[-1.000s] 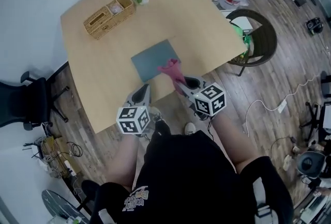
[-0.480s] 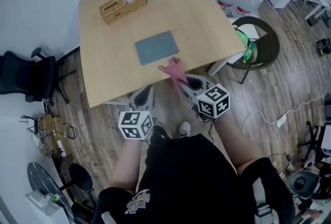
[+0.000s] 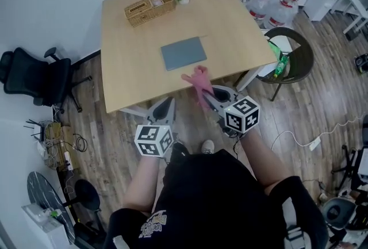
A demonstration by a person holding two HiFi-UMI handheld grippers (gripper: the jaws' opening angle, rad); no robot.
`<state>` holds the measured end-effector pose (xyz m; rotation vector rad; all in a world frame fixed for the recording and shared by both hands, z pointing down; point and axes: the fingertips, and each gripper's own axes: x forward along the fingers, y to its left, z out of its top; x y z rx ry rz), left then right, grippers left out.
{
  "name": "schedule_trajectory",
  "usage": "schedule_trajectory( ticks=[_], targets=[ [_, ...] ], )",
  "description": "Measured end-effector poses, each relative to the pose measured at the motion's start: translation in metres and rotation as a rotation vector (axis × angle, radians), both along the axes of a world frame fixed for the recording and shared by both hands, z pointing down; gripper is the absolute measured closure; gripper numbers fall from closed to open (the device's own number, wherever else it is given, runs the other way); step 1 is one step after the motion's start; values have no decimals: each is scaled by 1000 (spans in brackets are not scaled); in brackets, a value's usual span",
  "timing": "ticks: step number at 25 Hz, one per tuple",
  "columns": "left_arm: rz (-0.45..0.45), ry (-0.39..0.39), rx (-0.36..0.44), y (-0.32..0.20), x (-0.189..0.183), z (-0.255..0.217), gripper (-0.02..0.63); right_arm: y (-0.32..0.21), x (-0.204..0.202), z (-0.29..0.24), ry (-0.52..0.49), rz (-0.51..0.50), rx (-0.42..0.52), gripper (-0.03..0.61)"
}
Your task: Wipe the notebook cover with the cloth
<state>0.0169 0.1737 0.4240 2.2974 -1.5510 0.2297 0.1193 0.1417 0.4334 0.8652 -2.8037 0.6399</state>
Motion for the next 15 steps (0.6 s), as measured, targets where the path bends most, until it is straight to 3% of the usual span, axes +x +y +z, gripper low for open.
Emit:
schedule_trajectory(
  ticks=[15],
  targets=[
    [14,3,10,8,-2,-8,595,8,-5,-4,6,-4,8,512]
  ],
)
